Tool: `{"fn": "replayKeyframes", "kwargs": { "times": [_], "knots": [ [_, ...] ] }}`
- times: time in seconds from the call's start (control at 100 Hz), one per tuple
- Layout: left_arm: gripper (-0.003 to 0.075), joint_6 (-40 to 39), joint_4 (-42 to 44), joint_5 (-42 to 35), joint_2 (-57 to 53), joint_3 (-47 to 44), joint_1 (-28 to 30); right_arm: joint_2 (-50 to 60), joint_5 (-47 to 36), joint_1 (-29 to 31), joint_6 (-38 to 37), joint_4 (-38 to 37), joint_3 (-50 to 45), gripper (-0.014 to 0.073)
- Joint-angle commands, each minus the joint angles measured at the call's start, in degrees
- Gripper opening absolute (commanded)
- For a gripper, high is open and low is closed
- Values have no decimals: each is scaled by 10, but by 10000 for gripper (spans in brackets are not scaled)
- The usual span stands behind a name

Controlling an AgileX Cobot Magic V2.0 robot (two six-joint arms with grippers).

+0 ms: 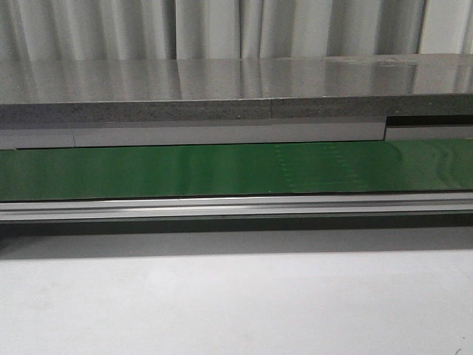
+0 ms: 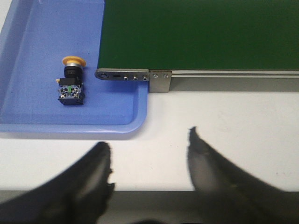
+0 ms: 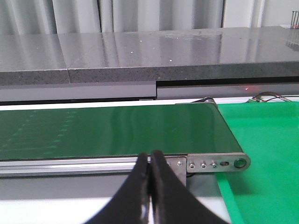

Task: Move button from left to right
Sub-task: 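Lower the left gripper over the yellow-capped button in the blue tray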

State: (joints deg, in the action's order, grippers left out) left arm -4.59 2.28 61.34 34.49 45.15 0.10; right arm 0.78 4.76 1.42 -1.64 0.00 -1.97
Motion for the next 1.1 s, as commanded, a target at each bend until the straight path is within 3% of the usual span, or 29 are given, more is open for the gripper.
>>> {"fn": "replayKeyframes", "kwargs": {
  "times": [0.0, 0.07, 0.23, 0.42, 0.57, 1.09],
  "knots": [
    [644, -2, 0, -27, 6, 18, -1, 7, -42, 2, 0, 0, 14, -68],
    [706, -2, -1, -27, 6, 18, -1, 7, -42, 2, 0, 0, 14, -68],
    [658, -2, 2, -17, 10, 18, -1, 7, -42, 2, 0, 0, 14, -68],
    [659, -44, 100, -25, 51, 18, -1, 7, -42, 2, 0, 0, 14, -68],
    [659, -53, 111, -55, 103, 18, 12, 7, -42, 2, 0, 0, 14, -68],
    [659, -52, 69, -212, 322, 20, 179, 7, -42, 2, 0, 0, 14, -68]
  ]
}}
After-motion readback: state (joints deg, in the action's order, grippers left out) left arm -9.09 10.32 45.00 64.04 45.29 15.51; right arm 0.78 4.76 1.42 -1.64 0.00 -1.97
